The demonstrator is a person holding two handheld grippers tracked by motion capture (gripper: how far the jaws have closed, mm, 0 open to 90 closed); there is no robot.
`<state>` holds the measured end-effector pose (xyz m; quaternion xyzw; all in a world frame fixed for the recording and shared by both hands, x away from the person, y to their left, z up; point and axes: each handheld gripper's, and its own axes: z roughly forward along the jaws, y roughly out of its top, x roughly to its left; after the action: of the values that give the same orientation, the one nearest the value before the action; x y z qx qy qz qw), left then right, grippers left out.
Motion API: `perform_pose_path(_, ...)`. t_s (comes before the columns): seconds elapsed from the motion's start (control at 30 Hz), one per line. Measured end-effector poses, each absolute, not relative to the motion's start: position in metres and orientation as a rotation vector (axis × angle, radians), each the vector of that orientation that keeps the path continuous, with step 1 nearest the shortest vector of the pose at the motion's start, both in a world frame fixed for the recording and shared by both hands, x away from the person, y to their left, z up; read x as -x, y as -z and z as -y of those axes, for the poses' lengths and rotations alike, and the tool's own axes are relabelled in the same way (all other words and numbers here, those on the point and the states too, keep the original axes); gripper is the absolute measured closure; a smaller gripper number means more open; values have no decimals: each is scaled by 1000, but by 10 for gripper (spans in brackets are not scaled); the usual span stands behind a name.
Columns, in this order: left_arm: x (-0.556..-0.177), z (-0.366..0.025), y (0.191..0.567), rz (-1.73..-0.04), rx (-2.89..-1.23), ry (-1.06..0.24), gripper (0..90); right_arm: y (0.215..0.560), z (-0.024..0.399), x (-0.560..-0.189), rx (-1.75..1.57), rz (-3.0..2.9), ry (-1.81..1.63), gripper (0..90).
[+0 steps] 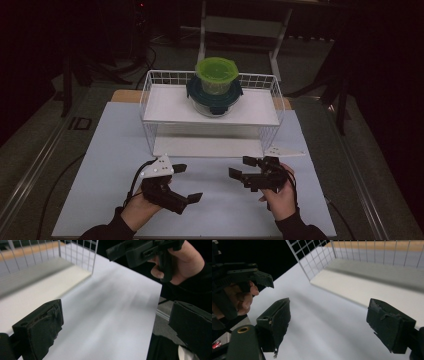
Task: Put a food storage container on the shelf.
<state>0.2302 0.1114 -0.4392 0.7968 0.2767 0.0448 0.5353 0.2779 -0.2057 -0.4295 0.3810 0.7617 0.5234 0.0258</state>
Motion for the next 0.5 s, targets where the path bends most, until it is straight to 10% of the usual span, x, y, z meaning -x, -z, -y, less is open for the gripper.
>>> perform_pose_path(0.5, -214, -110, 476, -663, -1897, -124, 0, 474, 222, -261, -1251, -2366, -1583, 188)
